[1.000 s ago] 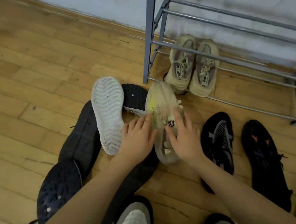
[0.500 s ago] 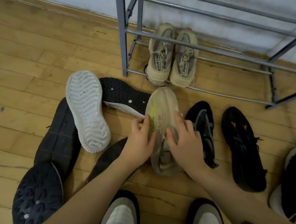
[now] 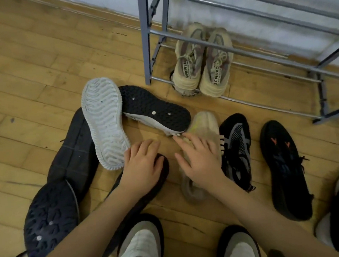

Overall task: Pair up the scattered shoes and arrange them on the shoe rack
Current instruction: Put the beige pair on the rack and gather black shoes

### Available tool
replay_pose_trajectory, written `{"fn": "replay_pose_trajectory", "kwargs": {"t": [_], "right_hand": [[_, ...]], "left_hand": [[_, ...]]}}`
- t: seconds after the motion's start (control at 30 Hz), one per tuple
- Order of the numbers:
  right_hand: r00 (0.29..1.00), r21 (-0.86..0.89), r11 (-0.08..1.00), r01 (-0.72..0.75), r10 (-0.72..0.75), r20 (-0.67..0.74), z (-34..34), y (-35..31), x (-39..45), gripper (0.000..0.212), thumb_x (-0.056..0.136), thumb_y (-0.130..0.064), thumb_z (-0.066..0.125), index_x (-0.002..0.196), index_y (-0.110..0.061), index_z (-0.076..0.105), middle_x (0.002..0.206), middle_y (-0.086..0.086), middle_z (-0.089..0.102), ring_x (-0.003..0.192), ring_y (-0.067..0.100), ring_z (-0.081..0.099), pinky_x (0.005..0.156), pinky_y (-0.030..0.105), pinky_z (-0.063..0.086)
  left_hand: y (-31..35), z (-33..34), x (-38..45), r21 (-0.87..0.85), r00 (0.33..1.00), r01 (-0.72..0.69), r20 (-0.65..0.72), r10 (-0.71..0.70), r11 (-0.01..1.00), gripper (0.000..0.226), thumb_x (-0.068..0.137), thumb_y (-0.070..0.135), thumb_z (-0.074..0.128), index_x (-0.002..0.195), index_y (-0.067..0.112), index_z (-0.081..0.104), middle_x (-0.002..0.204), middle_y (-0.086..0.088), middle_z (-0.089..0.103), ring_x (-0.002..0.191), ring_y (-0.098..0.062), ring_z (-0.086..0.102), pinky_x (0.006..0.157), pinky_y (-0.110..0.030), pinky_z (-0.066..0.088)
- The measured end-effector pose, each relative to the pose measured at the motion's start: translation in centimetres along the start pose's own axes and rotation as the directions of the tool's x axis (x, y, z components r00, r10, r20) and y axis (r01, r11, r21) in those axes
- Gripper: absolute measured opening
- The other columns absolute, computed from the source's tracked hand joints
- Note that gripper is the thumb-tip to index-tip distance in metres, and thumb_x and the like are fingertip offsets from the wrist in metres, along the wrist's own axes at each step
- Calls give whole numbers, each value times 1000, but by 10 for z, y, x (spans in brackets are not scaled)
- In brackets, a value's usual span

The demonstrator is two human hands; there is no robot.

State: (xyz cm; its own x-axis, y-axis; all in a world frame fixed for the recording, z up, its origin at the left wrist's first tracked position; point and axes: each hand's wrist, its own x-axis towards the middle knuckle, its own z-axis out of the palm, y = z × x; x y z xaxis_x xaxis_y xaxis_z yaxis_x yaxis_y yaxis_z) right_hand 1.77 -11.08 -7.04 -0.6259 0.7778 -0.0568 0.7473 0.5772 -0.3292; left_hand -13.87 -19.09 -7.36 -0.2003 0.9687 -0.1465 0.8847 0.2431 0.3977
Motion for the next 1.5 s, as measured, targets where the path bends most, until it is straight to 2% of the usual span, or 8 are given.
{"fn": "replay_pose_trajectory", "kwargs": {"t": [0.13,0.23,0.53,0.8,1.1,1.23,1.37,1.5], "right_hand": [[941,-12,992,126,-116,317,15,-8,17,55,95,-53,29,146,-32,22,152,-2,27,136,18,27,108,41,6],[912,-71,983,167,-127,391,27,-12,15,59,92,-55,19,146,-30,23,150,-4,31,134,16,30,106,40,5],[970,37,985,168,-171,170,44,-17,-2,50,89,-44,31,131,-25,50,113,-3,64,102,18,59,92,34,18],[989,265,954,142,-147,1,8,-18,-6,48,92,-44,35,137,-29,42,138,-6,44,125,5,36,95,24,16],[980,403,908,117,-40,-195,-63,6,-7,55,88,-44,44,140,-33,28,148,-21,24,134,-2,27,105,33,19],[934,310,933,184,-68,-350,-90,14,-10,56,89,-39,47,140,-20,33,147,-9,32,134,-1,26,103,26,19],[926,342,925,164,-25,-376,-93,23,-2,57,87,-38,53,138,-21,35,141,-12,35,129,-14,20,104,22,21],[918,393,910,132,38,-395,-82,22,23,46,86,-39,56,127,-24,42,132,-16,38,123,-14,26,103,23,23]], "left_hand": [[-33,-1,-14,162,989,-54,144,30,985,75,81,63,28,136,14,43,134,-8,50,131,-30,36,105,-46,20],[-40,5,-21,245,976,-120,205,69,962,91,73,77,33,132,9,48,127,-9,57,133,-33,35,105,-48,11],[-35,4,-32,265,979,-148,173,104,953,109,54,82,44,133,6,46,124,-12,54,126,-36,40,107,-50,15],[-19,-25,-25,171,981,-186,-24,193,968,93,64,68,52,131,4,48,121,-20,53,102,-35,54,83,-41,46],[18,-62,26,39,907,-406,-103,407,913,95,71,66,53,139,2,37,133,-23,44,118,-36,47,94,-42,44],[38,-66,43,-237,863,-504,-182,472,830,94,71,56,61,143,4,29,141,-13,36,130,-19,33,104,-20,32],[46,-58,57,-496,895,-427,-116,430,756,93,72,53,61,146,12,22,144,8,22,131,6,16,101,0,15],[35,-51,68,-398,913,-400,-89,399,826,75,83,56,47,145,21,25,149,6,28,134,-2,23,107,-11,21]]}}
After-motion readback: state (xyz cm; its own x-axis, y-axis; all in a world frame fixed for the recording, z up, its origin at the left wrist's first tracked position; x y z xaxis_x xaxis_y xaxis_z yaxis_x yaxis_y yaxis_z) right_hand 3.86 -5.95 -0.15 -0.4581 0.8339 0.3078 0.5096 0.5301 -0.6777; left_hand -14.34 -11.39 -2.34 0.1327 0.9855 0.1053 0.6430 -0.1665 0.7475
